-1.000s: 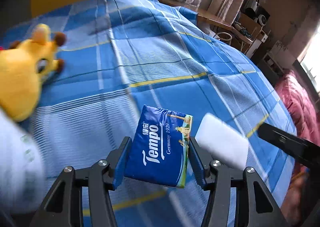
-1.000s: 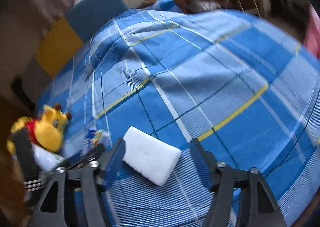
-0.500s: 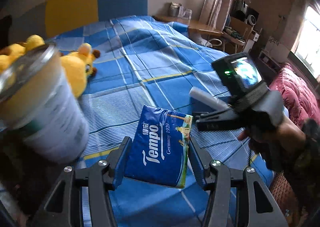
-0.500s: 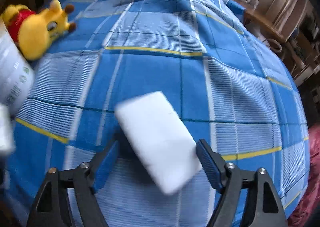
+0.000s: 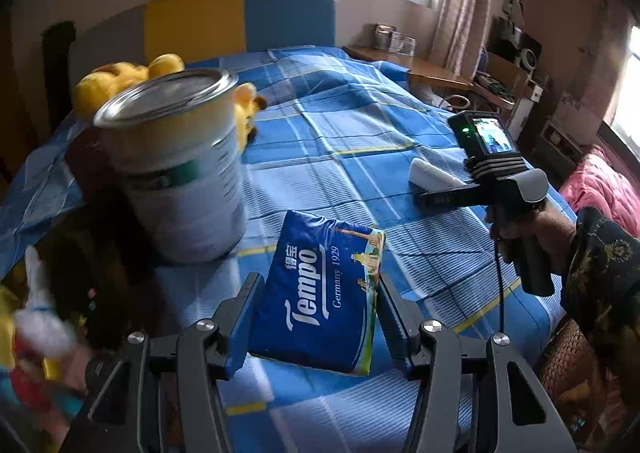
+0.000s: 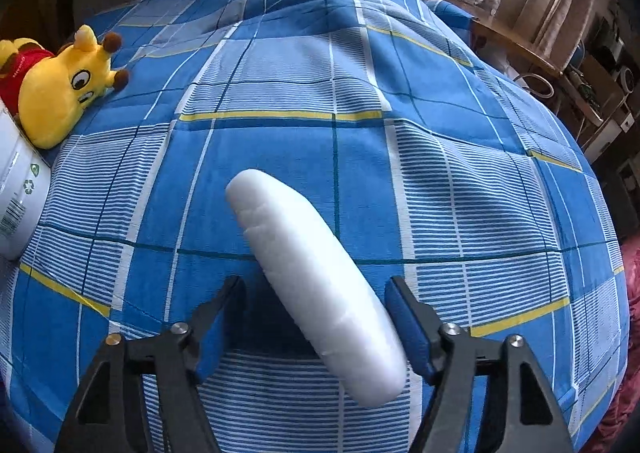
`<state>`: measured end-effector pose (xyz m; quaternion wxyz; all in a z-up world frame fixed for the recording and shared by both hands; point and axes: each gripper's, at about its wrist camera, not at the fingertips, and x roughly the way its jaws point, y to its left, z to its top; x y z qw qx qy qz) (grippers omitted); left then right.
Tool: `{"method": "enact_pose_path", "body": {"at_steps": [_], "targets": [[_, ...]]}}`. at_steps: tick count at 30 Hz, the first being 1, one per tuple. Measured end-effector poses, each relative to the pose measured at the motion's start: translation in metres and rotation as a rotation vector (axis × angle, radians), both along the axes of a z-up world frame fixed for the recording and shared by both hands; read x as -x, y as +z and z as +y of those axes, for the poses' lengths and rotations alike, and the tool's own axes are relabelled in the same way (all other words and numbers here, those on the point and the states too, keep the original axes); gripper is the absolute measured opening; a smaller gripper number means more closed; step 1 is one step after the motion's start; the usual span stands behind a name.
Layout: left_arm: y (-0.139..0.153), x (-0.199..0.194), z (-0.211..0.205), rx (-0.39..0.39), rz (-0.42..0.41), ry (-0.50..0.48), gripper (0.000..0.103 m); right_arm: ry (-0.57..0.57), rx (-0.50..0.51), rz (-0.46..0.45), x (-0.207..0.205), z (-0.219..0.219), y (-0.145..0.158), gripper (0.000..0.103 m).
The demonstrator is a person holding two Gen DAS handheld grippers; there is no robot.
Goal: Organize soft objects
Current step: 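Carry the Tempo pack toward the tray with left tool while right tool grasps white sponge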
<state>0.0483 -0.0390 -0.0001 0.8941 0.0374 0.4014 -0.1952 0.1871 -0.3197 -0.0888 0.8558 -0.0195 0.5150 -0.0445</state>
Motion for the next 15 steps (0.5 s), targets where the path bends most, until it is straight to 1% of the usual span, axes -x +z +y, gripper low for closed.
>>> {"method": "enact_pose_path", "body": {"at_steps": [1,2,3,6,10,13,15], "targets": [[-0.001,0.001,0.003,0.0,0.0,0.006,0.057,-0.007,0.005,-0.006,0.0,-0.001,0.001,0.055],[-0.001,0.004,0.008,0.0,0.001,0.018,0.057,-0.017,0.011,-0.01,0.001,-0.003,0.002,0.044],[-0.002,0.005,0.01,0.001,0.001,0.023,0.057,-0.028,0.017,-0.012,0.001,-0.004,0.003,0.039],[-0.002,0.01,0.023,0.001,-0.003,0.052,0.057,-0.045,0.021,-0.015,0.002,-0.007,0.004,0.034],[-0.004,0.017,0.044,0.001,-0.004,0.097,0.057,-0.052,0.031,-0.016,0.003,-0.005,0.004,0.034],[-0.006,0.021,0.065,0.004,0.007,0.143,0.057,-0.07,0.006,-0.01,0.003,-0.008,0.004,0.034],[-0.008,0.024,0.081,0.008,0.015,0.179,0.057,-0.079,0.002,-0.008,0.003,-0.011,0.004,0.031]]}}
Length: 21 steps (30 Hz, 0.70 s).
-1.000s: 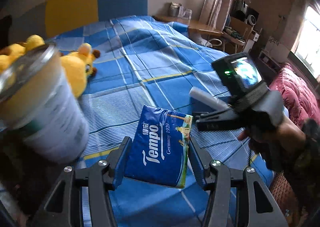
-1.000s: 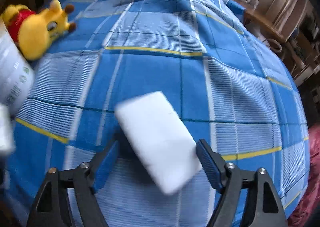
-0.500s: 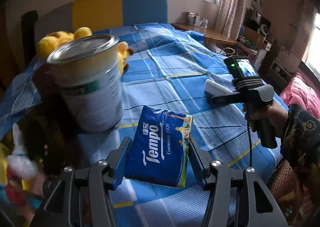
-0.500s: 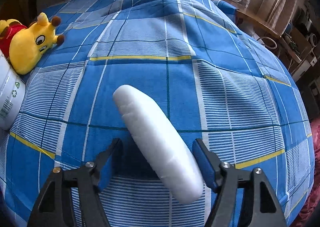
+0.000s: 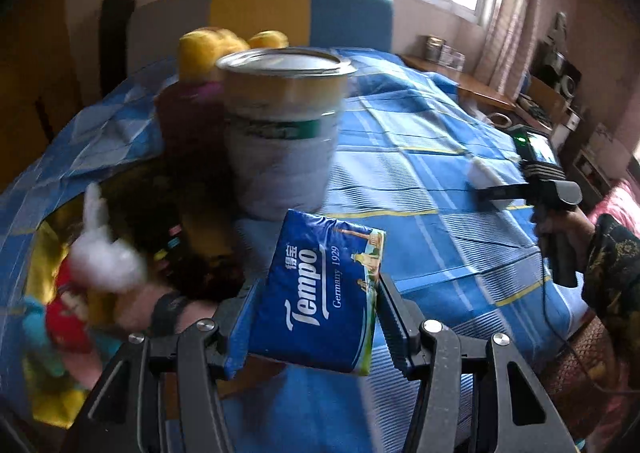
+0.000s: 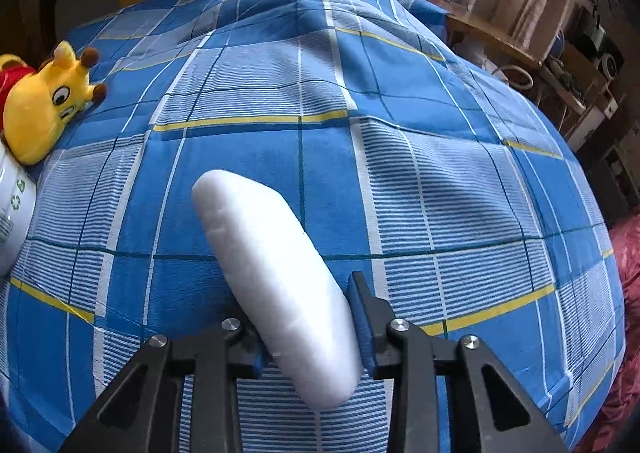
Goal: Organize soft objects
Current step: 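Carry the Tempo pack toward the tray with left tool while right tool grasps white sponge, then lower the Tempo tissue pack onto the gold tray and open the left tool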
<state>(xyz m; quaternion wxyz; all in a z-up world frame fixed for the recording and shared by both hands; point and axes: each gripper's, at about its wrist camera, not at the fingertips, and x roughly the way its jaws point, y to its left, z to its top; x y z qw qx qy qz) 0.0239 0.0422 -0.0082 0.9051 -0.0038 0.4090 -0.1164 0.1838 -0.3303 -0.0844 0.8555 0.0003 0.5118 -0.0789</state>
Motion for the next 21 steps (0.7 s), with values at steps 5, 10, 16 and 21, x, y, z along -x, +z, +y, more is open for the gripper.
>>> {"method": "enact_pose_path", "body": {"at_steps": [5,10,16,21], "targets": [[-0.005,0.01,0.053,0.014,0.024,0.128,0.057,0.004,0.022,0.001,0.0,0.002,0.0,0.03],[-0.003,0.023,0.108,0.033,0.024,0.295,0.057,0.011,0.039,0.0,0.0,0.005,-0.001,0.03],[-0.002,0.04,0.162,0.101,0.032,0.444,0.057,0.014,0.058,-0.003,0.0,0.006,0.0,0.029],[-0.017,0.041,0.17,0.166,0.078,0.465,0.057,0.016,0.062,-0.003,0.001,0.006,0.0,0.029]]}}
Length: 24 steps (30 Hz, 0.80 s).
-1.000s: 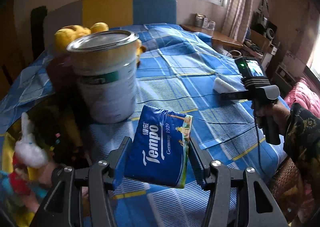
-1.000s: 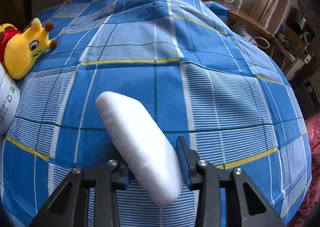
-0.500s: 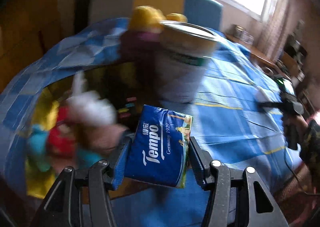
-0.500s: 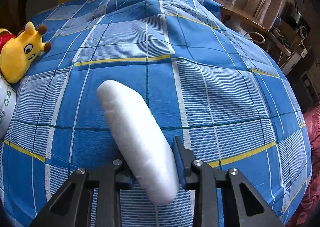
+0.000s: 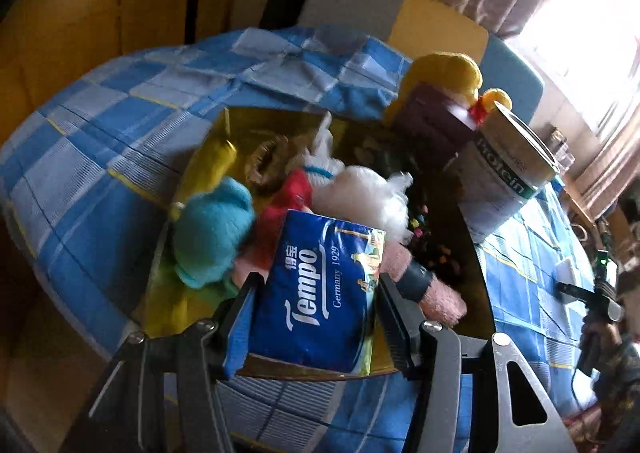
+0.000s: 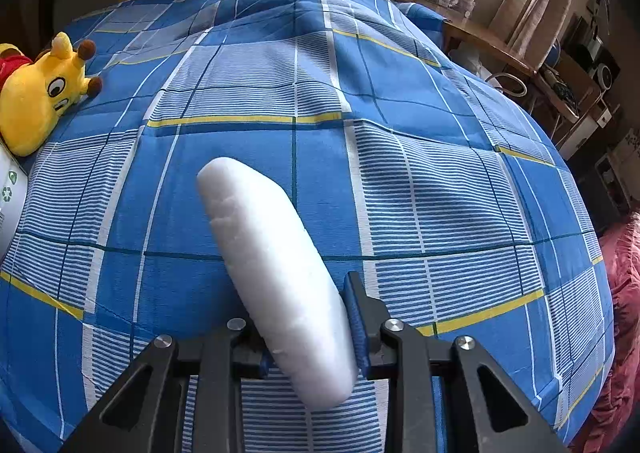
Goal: Organize soft objects
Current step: 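Lower the Tempo tissue pack onto the gold tray and open the left tool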
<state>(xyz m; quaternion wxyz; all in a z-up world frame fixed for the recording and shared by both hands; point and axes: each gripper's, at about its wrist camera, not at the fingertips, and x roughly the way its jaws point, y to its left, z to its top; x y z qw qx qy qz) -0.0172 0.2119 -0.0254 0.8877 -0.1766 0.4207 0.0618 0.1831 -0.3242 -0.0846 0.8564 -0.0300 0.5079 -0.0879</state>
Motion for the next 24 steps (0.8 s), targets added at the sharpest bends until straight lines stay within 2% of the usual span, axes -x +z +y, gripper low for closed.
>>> {"method": "enact_pose_path", "body": {"at_steps": [5,12,13,17,24], "targets": [[-0.011,-0.018,-0.018,0.002,-0.002,-0.044,0.057,0.003,0.008,0.0,0.001,0.001,0.0,0.029],[-0.038,-0.042,-0.037,-0.024,0.07,-0.096,0.059,0.002,0.01,0.0,0.001,0.001,-0.001,0.029],[-0.041,-0.042,-0.038,-0.031,0.077,-0.099,0.059,0.002,0.01,0.0,0.001,0.001,-0.001,0.029],[-0.042,-0.038,-0.04,-0.088,0.071,-0.087,0.072,0.001,0.009,0.0,0.001,0.001,-0.001,0.029],[-0.034,-0.029,-0.044,-0.169,0.05,-0.076,0.073,-0.002,0.001,-0.002,0.0,0.001,-0.001,0.029]]}}
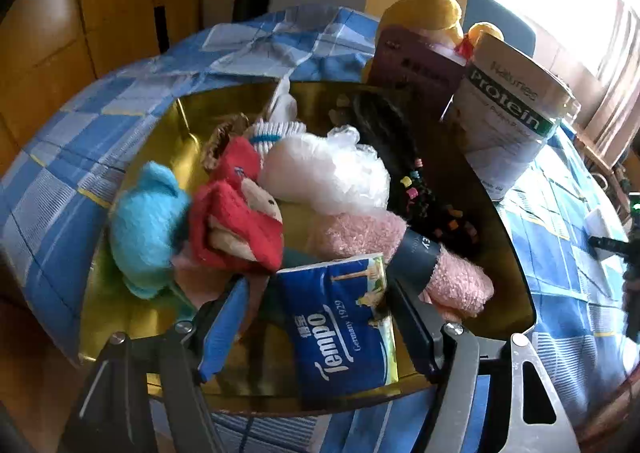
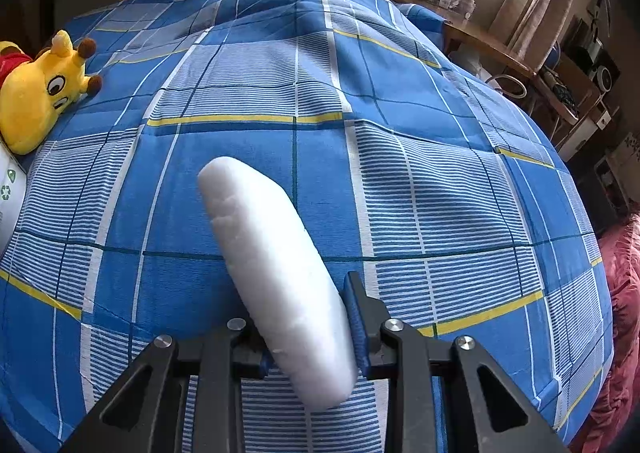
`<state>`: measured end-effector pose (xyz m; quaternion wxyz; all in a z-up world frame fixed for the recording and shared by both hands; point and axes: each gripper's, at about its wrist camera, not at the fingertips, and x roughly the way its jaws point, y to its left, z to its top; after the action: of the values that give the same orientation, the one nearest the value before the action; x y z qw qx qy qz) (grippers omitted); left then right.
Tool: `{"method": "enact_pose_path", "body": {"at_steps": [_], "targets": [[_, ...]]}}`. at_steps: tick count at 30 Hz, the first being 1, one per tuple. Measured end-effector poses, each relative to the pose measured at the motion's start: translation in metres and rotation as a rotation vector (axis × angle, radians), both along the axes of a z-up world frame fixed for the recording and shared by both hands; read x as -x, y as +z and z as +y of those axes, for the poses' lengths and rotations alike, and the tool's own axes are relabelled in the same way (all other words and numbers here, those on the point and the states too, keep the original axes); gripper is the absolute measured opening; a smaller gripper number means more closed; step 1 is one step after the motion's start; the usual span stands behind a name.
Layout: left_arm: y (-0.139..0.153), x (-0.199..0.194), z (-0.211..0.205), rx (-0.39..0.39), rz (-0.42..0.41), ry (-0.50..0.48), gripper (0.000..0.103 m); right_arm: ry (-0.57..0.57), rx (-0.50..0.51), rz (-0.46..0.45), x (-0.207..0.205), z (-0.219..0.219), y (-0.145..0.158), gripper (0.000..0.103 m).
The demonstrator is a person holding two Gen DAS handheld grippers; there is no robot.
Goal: Organize soft objects
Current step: 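Lower the Tempo tissue pack onto the gold tray and open the left tool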
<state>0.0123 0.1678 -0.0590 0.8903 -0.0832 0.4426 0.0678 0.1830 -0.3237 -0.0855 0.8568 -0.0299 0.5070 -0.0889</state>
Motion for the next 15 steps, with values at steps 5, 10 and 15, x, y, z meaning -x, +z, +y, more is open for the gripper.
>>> {"method": "enact_pose_path", "body": {"at_steps": [5,10,15], "targets": [[0.011,0.007,-0.003,-0.051,-0.028,0.002,0.076,-0.008,-0.012,-0.003,0.0,-0.003,0.0,0.029],[0.026,0.014,-0.002,-0.071,-0.066,-0.017,0.076,-0.044,-0.049,0.007,-0.004,-0.007,0.001,0.028],[0.037,0.019,-0.002,-0.085,-0.104,-0.042,0.076,-0.122,-0.071,0.043,-0.023,-0.011,0.006,0.026]]}}
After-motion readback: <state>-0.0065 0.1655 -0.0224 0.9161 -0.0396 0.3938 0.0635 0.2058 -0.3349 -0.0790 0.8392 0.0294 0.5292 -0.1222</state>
